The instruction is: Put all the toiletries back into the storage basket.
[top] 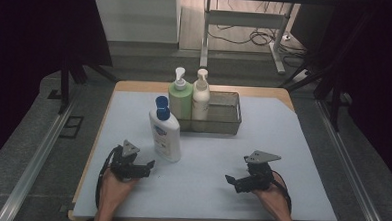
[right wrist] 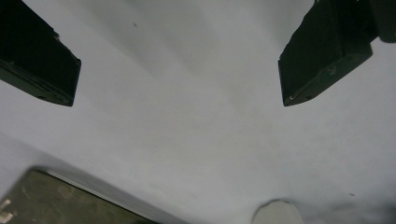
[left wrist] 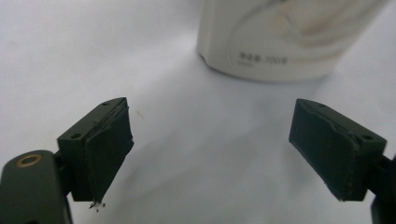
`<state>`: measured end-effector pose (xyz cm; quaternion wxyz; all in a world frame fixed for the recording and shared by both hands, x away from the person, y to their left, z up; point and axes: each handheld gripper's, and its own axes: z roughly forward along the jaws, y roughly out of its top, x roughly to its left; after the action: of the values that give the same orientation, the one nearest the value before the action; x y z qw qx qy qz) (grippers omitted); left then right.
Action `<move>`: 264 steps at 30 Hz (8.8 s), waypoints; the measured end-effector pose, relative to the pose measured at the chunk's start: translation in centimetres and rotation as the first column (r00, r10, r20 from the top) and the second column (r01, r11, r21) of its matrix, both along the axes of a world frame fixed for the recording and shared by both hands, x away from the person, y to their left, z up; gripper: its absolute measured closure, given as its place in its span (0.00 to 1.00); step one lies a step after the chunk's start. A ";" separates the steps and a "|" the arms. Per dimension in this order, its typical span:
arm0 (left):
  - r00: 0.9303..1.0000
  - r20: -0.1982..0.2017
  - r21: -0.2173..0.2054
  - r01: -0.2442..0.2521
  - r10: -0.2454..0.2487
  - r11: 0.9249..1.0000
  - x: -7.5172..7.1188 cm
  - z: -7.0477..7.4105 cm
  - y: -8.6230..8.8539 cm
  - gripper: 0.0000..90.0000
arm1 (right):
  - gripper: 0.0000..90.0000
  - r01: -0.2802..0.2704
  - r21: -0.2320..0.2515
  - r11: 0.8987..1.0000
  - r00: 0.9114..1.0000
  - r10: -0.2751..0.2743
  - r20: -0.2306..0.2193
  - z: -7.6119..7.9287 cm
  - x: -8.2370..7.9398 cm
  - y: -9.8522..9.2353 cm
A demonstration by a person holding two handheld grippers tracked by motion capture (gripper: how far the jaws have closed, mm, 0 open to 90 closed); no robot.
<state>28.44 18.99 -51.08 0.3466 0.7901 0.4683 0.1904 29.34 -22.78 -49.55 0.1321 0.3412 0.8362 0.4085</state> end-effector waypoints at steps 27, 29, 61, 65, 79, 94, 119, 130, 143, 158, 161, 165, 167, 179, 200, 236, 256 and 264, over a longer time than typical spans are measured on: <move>0.998 -0.060 0.029 0.016 -0.015 0.999 -2.2 -1.2 0.4 0.14 | 0.00 -0.094 0.052 0.994 0.995 0.095 -0.013 2.7 2.9 6.4; 0.998 -0.060 0.028 0.016 -0.015 0.999 -2.2 -1.2 0.4 0.14 | 0.00 -0.088 0.053 0.995 0.996 0.089 -0.010 2.9 3.1 6.7; 0.998 -0.059 0.024 0.011 -0.010 1.000 -2.2 -1.3 0.3 0.14 | 0.05 -0.147 0.031 0.989 0.989 0.146 0.023 6.2 4.8 13.7; 0.998 -0.059 0.024 0.011 -0.010 1.000 -2.2 -1.3 0.3 0.14 | 0.06 -0.152 0.026 0.988 0.988 0.151 0.039 6.7 5.0 14.6; 0.998 -0.059 0.023 0.012 -0.010 1.000 -2.2 -1.3 0.3 0.14 | 0.14 -0.147 0.018 0.989 0.984 0.144 0.107 8.2 5.8 18.2; 0.998 -0.059 0.023 0.012 -0.011 1.000 -2.2 -1.3 0.4 0.14 | 0.25 -0.126 0.002 0.992 0.982 0.124 0.140 8.0 6.6 21.0; 0.998 -0.059 0.023 0.012 -0.011 1.000 -2.2 -1.3 0.4 0.14 | 0.45 -0.124 0.026 0.992 0.988 0.121 0.099 8.5 6.2 20.8; 0.998 -0.059 0.022 0.012 -0.011 1.000 -2.2 -1.3 0.4 0.14 | 0.45 -0.143 0.010 0.990 0.986 0.142 0.091 9.9 5.5 19.4; 0.998 -0.058 0.022 0.011 -0.010 1.000 -2.2 -1.3 0.4 0.14 | 0.45 -0.120 0.014 0.993 0.989 0.119 0.088 10.8 5.0 16.0; 0.998 -0.057 0.022 0.011 -0.010 1.000 -2.3 -1.3 0.4 0.14 | 0.45 -0.075 0.010 0.997 0.994 0.074 0.078 11.6 4.8 12.3; 0.998 -0.057 0.022 0.012 -0.011 1.000 -2.2 -1.3 0.4 0.14 | 0.45 -0.064 0.012 0.998 0.995 0.063 0.075 11.7 4.8 11.7; 0.998 -0.057 0.020 0.011 -0.010 1.000 -2.3 -1.3 0.4 0.14 | 0.45 -0.052 0.004 0.999 0.996 0.052 0.071 11.8 4.9 10.6; 0.998 -0.057 0.020 0.011 -0.010 1.000 -2.3 -1.3 0.3 0.14 | 0.45 -0.042 0.001 0.999 0.997 0.042 0.068 11.9 4.9 10.1; 0.998 -0.057 0.020 0.010 -0.009 1.000 -2.3 -1.3 0.3 0.14 | 0.45 0.019 0.018 1.000 0.997 -0.020 0.077 12.7 5.0 7.0; 0.998 -0.057 0.020 0.010 -0.009 1.000 -2.3 -1.3 0.3 0.14 | 0.45 0.114 0.008 0.993 0.990 -0.115 0.083 13.7 6.0 3.1; 0.998 -0.057 0.021 0.011 -0.010 1.000 -2.2 -1.3 0.4 0.14 | 0.45 0.186 0.030 0.982 0.977 -0.188 0.104 16.9 10.2 4.1; 0.998 -0.057 0.022 0.012 -0.010 1.000 -2.2 -1.3 0.4 0.14 | 0.45 0.238 0.046 0.970 0.966 -0.241 0.098 17.1 13.5 4.6; 0.998 -0.057 0.021 0.012 -0.011 1.000 -2.2 -1.3 0.4 0.14 | 0.45 0.262 0.037 0.964 0.958 -0.265 0.108 16.9 14.8 4.8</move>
<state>26.20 19.35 -52.37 0.3257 0.8015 0.4714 0.1711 44.12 -17.94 -32.62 0.2282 0.4274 0.7700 0.4152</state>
